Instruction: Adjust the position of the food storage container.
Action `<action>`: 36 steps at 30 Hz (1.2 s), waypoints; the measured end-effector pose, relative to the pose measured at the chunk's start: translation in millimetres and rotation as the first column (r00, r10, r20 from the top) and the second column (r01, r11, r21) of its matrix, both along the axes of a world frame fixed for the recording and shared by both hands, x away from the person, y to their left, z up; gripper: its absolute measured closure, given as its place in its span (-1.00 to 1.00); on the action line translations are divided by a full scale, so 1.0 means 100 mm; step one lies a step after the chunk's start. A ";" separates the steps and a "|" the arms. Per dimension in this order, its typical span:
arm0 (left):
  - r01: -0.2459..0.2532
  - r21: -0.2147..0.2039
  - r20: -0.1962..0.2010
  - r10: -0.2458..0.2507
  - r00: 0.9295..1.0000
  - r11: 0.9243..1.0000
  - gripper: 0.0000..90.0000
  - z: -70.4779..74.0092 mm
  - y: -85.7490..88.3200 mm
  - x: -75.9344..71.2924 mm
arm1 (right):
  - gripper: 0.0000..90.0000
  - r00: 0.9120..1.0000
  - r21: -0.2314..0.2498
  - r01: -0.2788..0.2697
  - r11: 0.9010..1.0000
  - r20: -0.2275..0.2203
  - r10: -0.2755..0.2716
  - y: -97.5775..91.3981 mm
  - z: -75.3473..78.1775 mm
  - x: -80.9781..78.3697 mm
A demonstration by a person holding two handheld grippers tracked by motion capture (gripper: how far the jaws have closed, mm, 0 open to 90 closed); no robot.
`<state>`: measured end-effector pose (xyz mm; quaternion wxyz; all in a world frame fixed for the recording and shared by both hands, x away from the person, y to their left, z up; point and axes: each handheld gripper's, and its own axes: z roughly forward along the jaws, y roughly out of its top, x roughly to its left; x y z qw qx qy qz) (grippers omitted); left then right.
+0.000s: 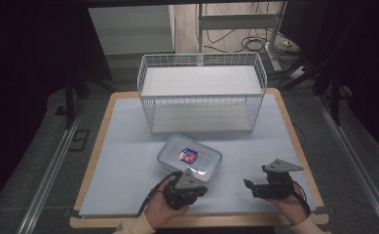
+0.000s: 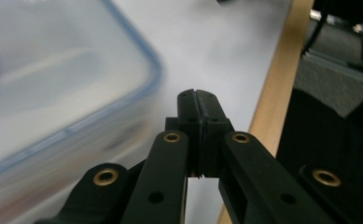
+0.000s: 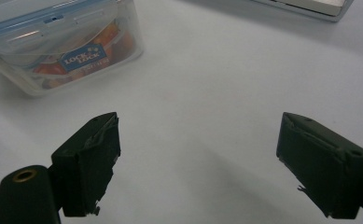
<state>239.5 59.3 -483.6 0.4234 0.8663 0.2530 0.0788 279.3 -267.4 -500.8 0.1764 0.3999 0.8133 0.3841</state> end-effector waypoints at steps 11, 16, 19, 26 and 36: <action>-0.306 -0.110 -0.043 0.303 0.952 0.946 1.00 0.18 1.02 0.58 | -0.70 1.000 -0.008 0.002 1.000 -0.001 -0.002 0.00 -0.01 0.01; -0.385 -0.086 -0.084 0.378 0.922 0.919 1.00 0.07 1.38 0.82 | -0.69 1.000 -0.010 0.003 1.000 -0.002 -0.003 0.01 -0.01 0.01; -0.390 -0.070 -0.113 0.381 0.918 0.918 1.00 -0.03 1.43 0.88 | -0.69 1.000 -0.015 0.002 1.000 -0.003 -0.002 0.01 -0.02 0.01; -0.355 -0.031 -0.180 0.344 0.921 0.934 1.00 -0.33 1.39 1.01 | -0.69 1.000 -0.020 0.002 1.000 -0.006 -0.002 0.02 -0.02 0.01; -0.283 -0.100 -0.279 0.246 0.928 0.954 1.00 -0.44 1.36 0.97 | -0.69 1.000 -0.019 0.010 1.000 -0.003 -0.010 -0.01 -0.02 0.02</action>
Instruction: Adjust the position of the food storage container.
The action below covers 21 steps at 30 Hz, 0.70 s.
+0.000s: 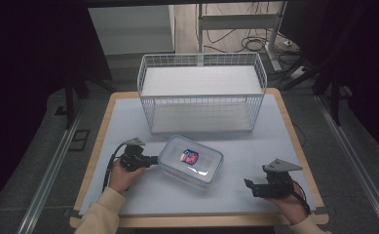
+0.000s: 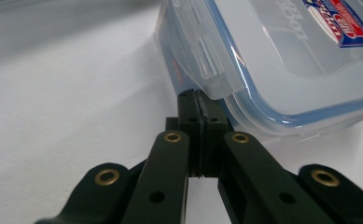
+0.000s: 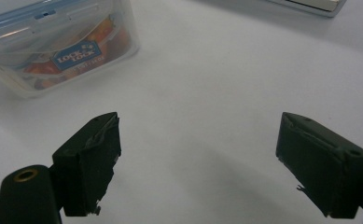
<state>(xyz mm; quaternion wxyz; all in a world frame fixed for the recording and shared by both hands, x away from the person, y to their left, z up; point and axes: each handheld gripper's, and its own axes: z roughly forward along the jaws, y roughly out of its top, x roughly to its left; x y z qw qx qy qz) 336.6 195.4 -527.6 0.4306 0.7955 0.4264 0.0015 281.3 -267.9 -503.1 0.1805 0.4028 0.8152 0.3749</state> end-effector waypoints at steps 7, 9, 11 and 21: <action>0.037 0.010 0.002 -0.037 0.999 0.999 1.00 0.01 -0.14 -0.17 | -0.69 1.000 -0.003 0.001 1.000 0.000 -0.001 0.00 0.00 0.00; 0.047 0.012 0.000 -0.047 0.999 0.999 1.00 0.01 -0.19 -0.21 | -0.69 1.000 -0.002 0.002 1.000 -0.001 -0.002 -0.01 0.00 0.00; 0.061 0.025 0.007 -0.061 0.998 0.998 1.00 0.02 -0.27 -0.28 | -0.69 1.000 -0.002 0.002 1.000 -0.001 -0.002 -0.01 0.00 -0.01; 0.094 0.038 0.016 -0.095 0.995 0.995 1.00 0.05 -0.49 -0.50 | -0.68 1.000 0.019 0.010 1.000 -0.001 -0.010 -0.04 0.02 0.02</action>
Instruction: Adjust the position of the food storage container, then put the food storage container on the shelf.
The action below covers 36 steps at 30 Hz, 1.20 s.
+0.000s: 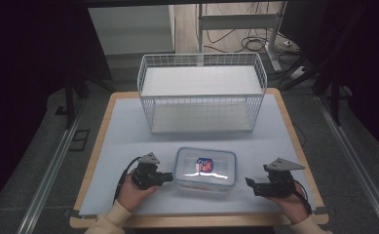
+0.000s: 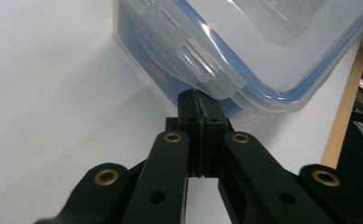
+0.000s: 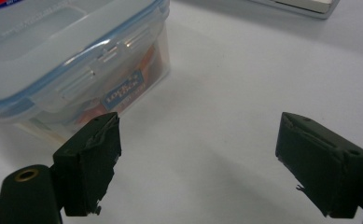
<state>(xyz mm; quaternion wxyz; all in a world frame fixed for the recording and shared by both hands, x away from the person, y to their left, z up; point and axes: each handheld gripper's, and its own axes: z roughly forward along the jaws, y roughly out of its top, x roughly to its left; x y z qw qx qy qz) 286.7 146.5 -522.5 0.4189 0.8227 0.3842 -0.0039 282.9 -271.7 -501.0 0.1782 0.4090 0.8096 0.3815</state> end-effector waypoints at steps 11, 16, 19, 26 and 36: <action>0.022 -0.037 -0.017 -0.023 1.000 0.999 1.00 0.00 0.00 -0.05 | -0.68 1.000 0.036 0.013 0.999 0.011 -0.013 -0.06 0.02 0.01; -0.116 -0.067 0.005 0.116 0.993 0.991 0.87 0.06 0.21 -0.02 | -0.68 0.998 0.089 0.003 0.996 0.061 -0.008 -0.07 0.09 -0.03; -0.164 -0.079 0.008 0.165 0.986 0.983 0.45 0.07 0.26 -0.03 | -0.68 0.997 0.100 0.002 0.995 0.071 -0.009 -0.07 0.09 -0.04; -0.215 -0.129 -0.057 0.209 0.976 0.968 -0.31 0.12 0.31 0.00 | -0.66 0.999 0.152 -0.019 0.988 0.041 0.012 -0.07 0.10 -0.06; -0.195 -0.183 -0.129 0.173 0.976 0.964 -0.44 0.13 0.27 0.04 | -0.65 0.997 0.228 -0.048 0.972 -0.044 0.060 -0.04 0.10 -0.03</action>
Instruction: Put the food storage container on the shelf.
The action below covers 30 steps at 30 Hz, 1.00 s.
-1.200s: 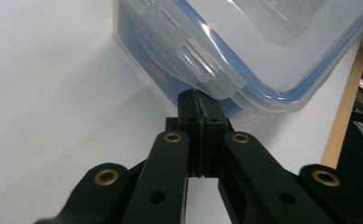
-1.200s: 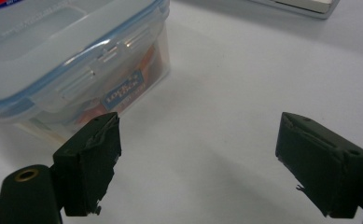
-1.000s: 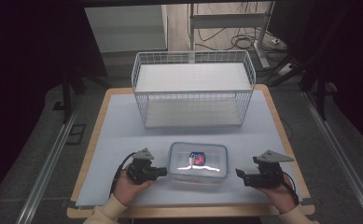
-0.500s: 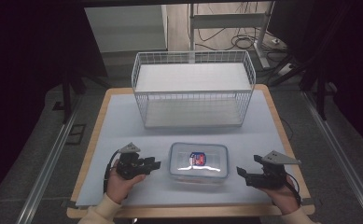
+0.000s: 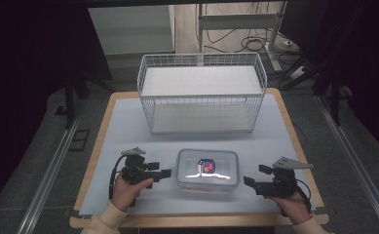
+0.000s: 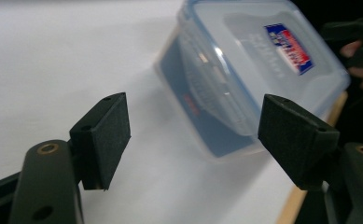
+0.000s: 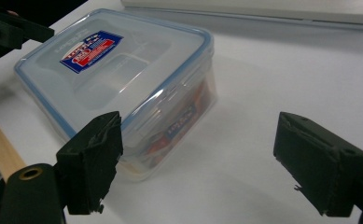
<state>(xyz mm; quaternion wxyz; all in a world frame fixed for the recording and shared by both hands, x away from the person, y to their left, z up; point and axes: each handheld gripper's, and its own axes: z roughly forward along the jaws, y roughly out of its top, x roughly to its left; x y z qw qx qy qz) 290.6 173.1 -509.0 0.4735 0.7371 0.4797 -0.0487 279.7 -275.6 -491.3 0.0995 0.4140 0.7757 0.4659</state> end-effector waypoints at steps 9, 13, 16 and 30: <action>0.037 -0.096 -0.082 -0.045 0.996 0.995 -0.42 -0.04 -0.11 0.08 | -0.65 0.999 0.022 -0.022 1.000 -0.023 0.023 0.07 0.00 0.02; 0.063 -0.148 -0.122 -0.081 0.989 0.987 -0.41 -0.08 -0.22 0.17 | -0.65 1.000 0.015 -0.019 1.000 -0.019 0.019 0.08 0.00 0.04; 0.071 -0.154 -0.128 -0.092 0.988 0.985 -0.39 -0.11 -0.24 0.20 | -0.65 1.000 0.017 -0.015 1.000 -0.022 0.015 0.09 0.01 0.05; 0.084 -0.198 -0.172 -0.119 0.978 0.977 -0.30 -0.20 -0.32 0.31 | -0.61 1.000 0.001 -0.020 1.000 -0.011 0.020 0.13 0.01 0.02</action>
